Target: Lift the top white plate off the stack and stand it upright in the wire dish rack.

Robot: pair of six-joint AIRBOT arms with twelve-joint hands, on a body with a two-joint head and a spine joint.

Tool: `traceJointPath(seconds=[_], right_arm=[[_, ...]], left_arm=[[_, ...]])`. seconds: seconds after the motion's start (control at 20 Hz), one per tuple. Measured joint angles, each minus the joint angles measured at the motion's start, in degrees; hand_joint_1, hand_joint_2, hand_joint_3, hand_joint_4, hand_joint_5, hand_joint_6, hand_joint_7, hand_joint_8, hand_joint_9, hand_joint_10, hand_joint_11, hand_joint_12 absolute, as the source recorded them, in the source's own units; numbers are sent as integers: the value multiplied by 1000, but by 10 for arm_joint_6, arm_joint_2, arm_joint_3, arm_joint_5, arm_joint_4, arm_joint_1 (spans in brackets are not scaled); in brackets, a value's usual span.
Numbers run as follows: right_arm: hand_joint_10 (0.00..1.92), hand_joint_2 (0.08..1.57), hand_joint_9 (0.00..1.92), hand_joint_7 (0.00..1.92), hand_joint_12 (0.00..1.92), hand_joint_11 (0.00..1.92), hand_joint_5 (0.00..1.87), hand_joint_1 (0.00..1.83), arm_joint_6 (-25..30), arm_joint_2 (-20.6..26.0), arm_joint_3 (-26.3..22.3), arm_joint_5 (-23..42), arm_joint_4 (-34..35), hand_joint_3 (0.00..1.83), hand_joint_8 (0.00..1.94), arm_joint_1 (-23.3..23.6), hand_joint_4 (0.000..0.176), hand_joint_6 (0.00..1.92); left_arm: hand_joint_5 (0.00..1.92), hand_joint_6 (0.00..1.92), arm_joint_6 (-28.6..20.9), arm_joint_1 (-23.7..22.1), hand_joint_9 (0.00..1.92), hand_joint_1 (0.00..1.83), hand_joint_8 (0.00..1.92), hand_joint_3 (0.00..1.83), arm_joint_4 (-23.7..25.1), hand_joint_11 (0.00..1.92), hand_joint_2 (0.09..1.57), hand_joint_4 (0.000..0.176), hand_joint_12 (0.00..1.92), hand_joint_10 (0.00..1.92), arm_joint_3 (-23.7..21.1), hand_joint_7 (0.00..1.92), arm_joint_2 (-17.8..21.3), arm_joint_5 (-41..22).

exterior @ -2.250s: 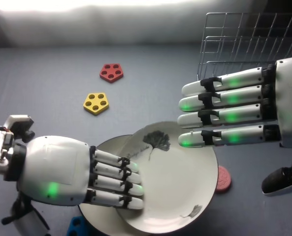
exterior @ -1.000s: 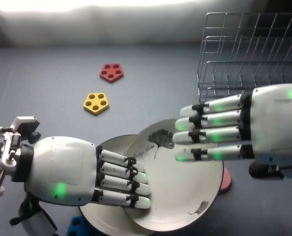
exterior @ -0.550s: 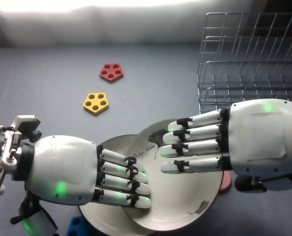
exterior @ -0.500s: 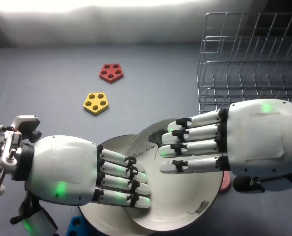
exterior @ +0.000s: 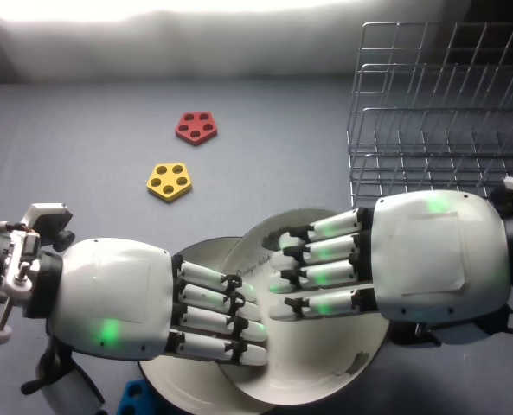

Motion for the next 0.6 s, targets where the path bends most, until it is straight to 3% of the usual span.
traceJointPath(seconds=[0.15, 0.2, 0.25, 0.3, 0.35, 0.4, 0.45, 0.5, 0.6], right_arm=[[6, 991, 365, 348, 79, 425, 378, 1105, 0, -14, 12, -8, -2, 0, 5, -3, 0, 5], [45, 1100, 770, 758, 207, 798, 744, 1217, 0, -21, 17, -11, 1, 8, 34, -3, 0, 32], [45, 1100, 770, 758, 207, 798, 744, 1217, 0, -25, 21, -13, 1, 8, 34, -3, 0, 32], [27, 1096, 957, 1050, 167, 996, 918, 1234, 1, -28, 23, -13, 2, 2, 536, -4, 0, 867], [760, 1059, 1065, 1123, 1359, 952, 969, 1483, 1, -32, 26, -2, 10, 2, 500, -4, 0, 936], [760, 1059, 1065, 1123, 1359, 952, 969, 1483, 0, -33, 25, 8, 14, 2, 500, -3, 0, 936], [834, 1056, 1125, 1089, 824, 1033, 1005, 1409, -1, -34, 26, 21, 12, 3, 595, -3, 0, 954], [818, 1055, 1165, 1065, 348, 1249, 1024, 1392, -3, -34, 25, 25, 8, 0, 632, -3, 0, 950], [814, 1047, 1165, 1093, 265, 1282, 1045, 1393, -11, -33, 24, 31, 6, 0, 585, -3, 0, 921]], left_arm=[[99, 3, 0, 0, 130, 220, 0, 0, 0, 154, 873, 0, 52, 2, 0, 99, 0, 0], [92, 0, 0, 0, 128, 220, 0, 0, 0, 142, 870, 0, 47, 0, 0, 99, 0, 0], [92, 0, 0, 0, 128, 220, 0, 0, 0, 142, 870, 0, 47, 0, 0, 99, 0, 1], [100, 3, 0, 0, 136, 213, 4, 0, -1, 151, 865, 0, 50, 4, 0, 107, -1, 1], [91, 0, 0, 0, 131, 230, 0, 0, -1, 134, 866, 0, 42, 1, 0, 100, -1, 2], [91, 0, 0, 0, 131, 230, 0, 0, -2, 134, 866, 0, 42, 1, 0, 100, -1, 3], [97, 3, 0, -1, 134, 237, 3, 0, -2, 138, 863, 0, 44, 2, 0, 106, -1, 2], [93, 1, 0, -1, 133, 225, 2, 0, -2, 135, 867, 0, 41, 1, 0, 106, -1, 2], [93, 1, -1, -3, 132, 226, 0, 0, -2, 134, 866, 0, 41, 0, 0, 103, -1, 2]])
